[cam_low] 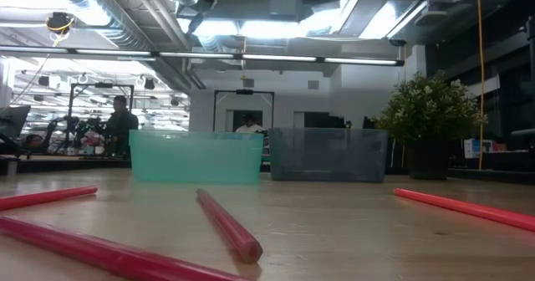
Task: Sort pens & pencils
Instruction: Put the black pen into the black bin
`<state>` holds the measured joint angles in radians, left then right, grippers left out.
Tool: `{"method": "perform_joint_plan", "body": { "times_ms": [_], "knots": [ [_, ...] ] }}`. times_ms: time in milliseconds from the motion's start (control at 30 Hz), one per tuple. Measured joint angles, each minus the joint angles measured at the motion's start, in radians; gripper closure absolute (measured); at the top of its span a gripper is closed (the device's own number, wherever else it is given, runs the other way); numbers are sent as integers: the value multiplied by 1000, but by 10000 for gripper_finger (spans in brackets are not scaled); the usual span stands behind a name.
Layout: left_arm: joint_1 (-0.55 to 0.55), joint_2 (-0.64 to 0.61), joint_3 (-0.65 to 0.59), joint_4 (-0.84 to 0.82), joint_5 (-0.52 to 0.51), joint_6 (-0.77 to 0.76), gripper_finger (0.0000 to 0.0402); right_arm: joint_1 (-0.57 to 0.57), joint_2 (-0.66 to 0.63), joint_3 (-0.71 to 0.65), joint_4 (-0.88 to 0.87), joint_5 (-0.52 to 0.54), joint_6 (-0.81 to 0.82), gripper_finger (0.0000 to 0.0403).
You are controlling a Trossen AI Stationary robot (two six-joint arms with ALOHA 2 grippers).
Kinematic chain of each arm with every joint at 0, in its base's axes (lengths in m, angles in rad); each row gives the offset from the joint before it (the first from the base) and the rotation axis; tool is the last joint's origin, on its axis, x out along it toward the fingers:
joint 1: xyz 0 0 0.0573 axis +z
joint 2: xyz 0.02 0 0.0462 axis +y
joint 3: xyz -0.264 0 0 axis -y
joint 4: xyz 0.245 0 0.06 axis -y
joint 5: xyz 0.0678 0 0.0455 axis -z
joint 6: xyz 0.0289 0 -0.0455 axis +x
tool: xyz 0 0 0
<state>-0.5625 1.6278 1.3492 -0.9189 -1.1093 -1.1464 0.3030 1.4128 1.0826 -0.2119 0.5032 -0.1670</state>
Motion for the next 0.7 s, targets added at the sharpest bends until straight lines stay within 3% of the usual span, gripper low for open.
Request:
{"method": "perform_joint_plan", "body": {
  "times_ms": [300, 700],
  "knots": [
    [49, -49, -75, 149, 37, 128, 381, -85, 0, -99, 340, -233, -54, 317],
    [70, -59, -77, 150, 49, 163, 382, -162, 0, -236, 682, -470, -44, 317]
  ]
}}
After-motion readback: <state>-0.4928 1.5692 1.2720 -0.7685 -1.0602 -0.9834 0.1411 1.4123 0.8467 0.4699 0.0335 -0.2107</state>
